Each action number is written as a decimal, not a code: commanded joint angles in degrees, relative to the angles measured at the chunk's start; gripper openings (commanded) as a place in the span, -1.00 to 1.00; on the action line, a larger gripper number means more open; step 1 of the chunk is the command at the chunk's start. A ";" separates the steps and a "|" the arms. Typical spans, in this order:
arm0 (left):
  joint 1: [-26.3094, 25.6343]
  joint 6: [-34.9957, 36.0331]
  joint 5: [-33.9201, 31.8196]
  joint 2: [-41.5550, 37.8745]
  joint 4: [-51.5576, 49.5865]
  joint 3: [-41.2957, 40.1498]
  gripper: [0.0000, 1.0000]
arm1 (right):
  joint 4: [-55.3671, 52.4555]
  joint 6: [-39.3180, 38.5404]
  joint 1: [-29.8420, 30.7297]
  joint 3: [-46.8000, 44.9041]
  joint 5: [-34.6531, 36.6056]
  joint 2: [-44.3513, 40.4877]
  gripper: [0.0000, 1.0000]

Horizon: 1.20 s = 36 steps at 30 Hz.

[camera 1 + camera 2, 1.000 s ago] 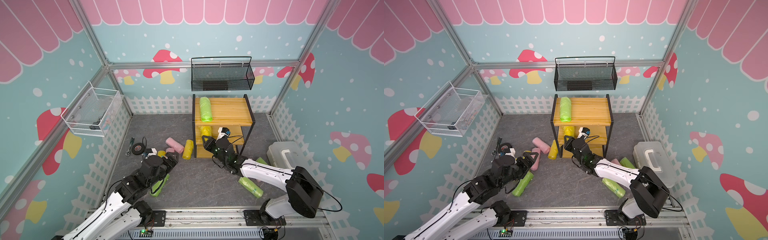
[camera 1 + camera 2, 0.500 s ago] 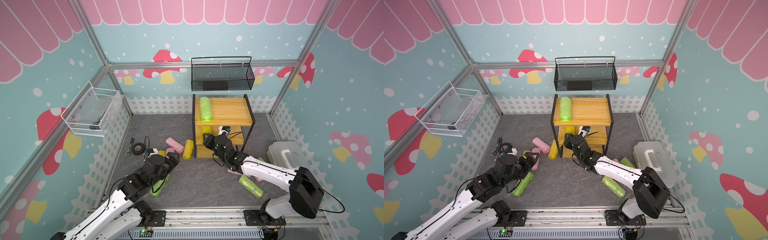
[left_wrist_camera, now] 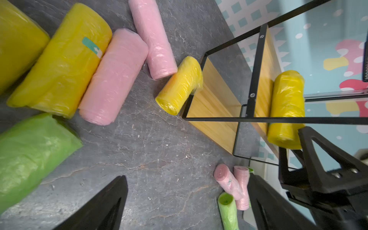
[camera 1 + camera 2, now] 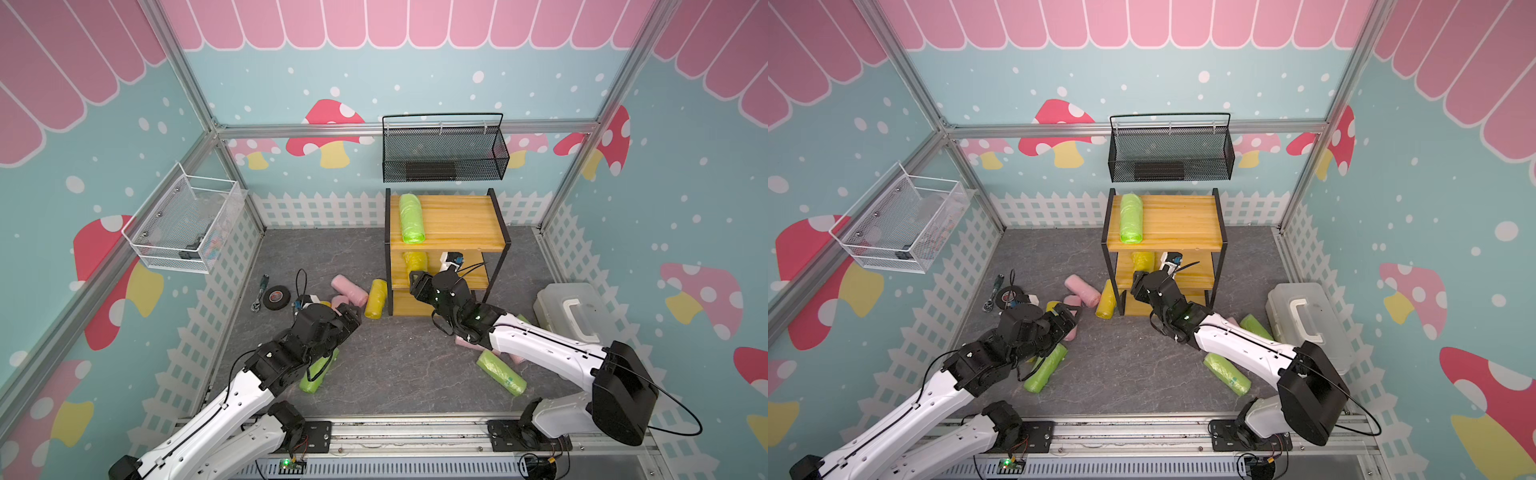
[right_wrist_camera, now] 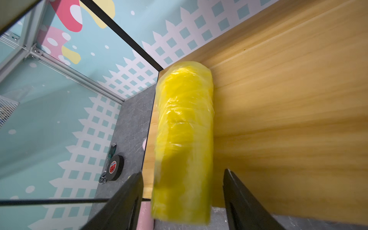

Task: Sort the rolls of trash bags by color and place them on the shelf
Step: Place the roll of trash bags on the shelf, then pick up the roll of trash bags from the center of the board.

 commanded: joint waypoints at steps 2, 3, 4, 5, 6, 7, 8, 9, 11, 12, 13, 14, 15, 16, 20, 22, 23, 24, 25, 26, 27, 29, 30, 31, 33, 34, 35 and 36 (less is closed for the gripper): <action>6.63 8.99 8.99 4.39 -1.08 2.15 0.94 | -0.30 -6.07 -0.08 -1.79 1.60 -7.50 0.34; 8.50 11.31 11.18 5.91 -1.00 2.56 0.95 | -0.85 -6.75 -0.09 -2.93 1.42 -8.71 0.35; 9.88 13.24 12.84 7.43 -0.96 3.01 0.96 | -1.38 -7.06 -0.09 -3.76 1.51 -9.83 0.36; 11.05 15.37 14.33 9.19 -0.98 3.91 0.96 | -1.95 -7.73 -0.07 -4.81 1.53 -11.21 0.38; 12.99 17.38 15.55 11.11 -1.08 4.74 0.96 | -2.48 -8.78 -0.04 -5.72 1.48 -12.62 0.40; 13.92 18.93 16.44 12.91 -0.99 5.72 0.96 | -3.27 -9.63 -0.09 -6.19 1.39 -13.74 0.41; 14.72 20.68 17.26 14.82 -0.98 7.03 0.96 | -4.73 -10.51 -0.09 -6.50 1.47 -15.05 0.42; 15.37 22.41 17.74 16.77 -0.96 8.60 0.95 | -5.98 -11.56 -0.09 -6.88 1.55 -16.36 0.43; 15.99 25.33 18.24 20.66 -0.94 11.88 0.95 | -8.06 -12.95 -0.08 -7.56 1.49 -18.87 0.44; 16.20 26.86 18.51 22.72 -0.81 13.81 0.93 | -9.00 -13.57 -0.09 -8.13 1.55 -20.37 0.44; 16.23 28.22 18.66 24.69 -0.84 15.45 0.92 | -9.77 -14.02 -0.09 -8.69 1.54 -21.65 0.44; 16.47 29.88 19.16 27.04 -0.81 17.51 0.89 | -11.00 -14.39 -0.09 -9.17 1.59 -23.10 0.45; 16.57 31.36 19.89 29.44 -0.81 19.53 0.86 | -12.06 -14.89 -0.09 -9.90 1.49 -24.78 0.45; 16.57 32.54 20.52 31.58 -0.81 21.13 0.81 | -12.81 -15.46 -0.09 -10.51 1.44 -26.23 0.45; 16.66 37.15 23.68 40.76 -0.98 27.13 0.71 | -16.92 -18.23 -0.09 -13.73 0.98 -33.65 0.45; 16.56 39.11 25.25 45.35 -1.56 29.60 0.69 | -18.73 -20.15 -0.03 -14.96 -0.05 -37.61 0.41; 16.45 39.92 25.47 47.85 -2.35 31.19 0.67 | -20.14 -20.99 -0.09 -15.51 -0.79 -39.70 0.39; 16.12 40.80 25.20 49.93 -2.78 32.51 0.66 | -21.45 -22.03 -0.09 -15.82 -1.36 -41.78 0.38; 15.80 41.61 24.98 51.54 -2.90 33.54 0.66 | -22.81 -22.73 -0.08 -16.00 -1.59 -43.36 0.38; 15.48 42.36 24.36 53.26 -2.92 34.68 0.65 | -24.50 -23.08 -0.09 -16.01 -1.60 -45.06 0.38; 15.39 42.88 23.87 54.92 -2.87 35.79 0.64 | -26.17 -23.34 -0.01 -15.94 -1.35 -46.66 0.38; 15.38 43.64 23.34 57.78 -2.93 37.77 0.63 | -28.58 -23.74 -0.07 -15.70 -0.90 -49.25 0.38; 15.38 43.95 22.87 59.03 -2.93 38.81 0.62 | -29.82 -23.72 -0.09 -15.63 -0.51 -50.34 0.39; 15.34 44.22 22.65 60.22 -3.00 39.55 0.62 | -30.82 -23.68 -0.07 -15.50 -0.38 -51.18 0.39; 15.36 44.73 22.54 62.98 -3.41 41.59 0.60 | -32.89 -23.61 -0.09 -15.03 -0.36 -52.71 0.39; 15.38 45.03 22.46 64.06 -3.69 42.40 0.59 | -33.78 -23.47 -0.09 -14.90 -0.28 -53.16 0.39; 15.38 45.09 22.35 65.20 -3.97 43.24 0.58 | -34.72 -23.35 -0.08 -14.73 -0.10 -53.53 0.39; 15.38 45.08 22.36 66.07 -3.97 43.71 0.57 | -35.47 -23.27 -0.05 -14.71 -0.01 -53.96 0.39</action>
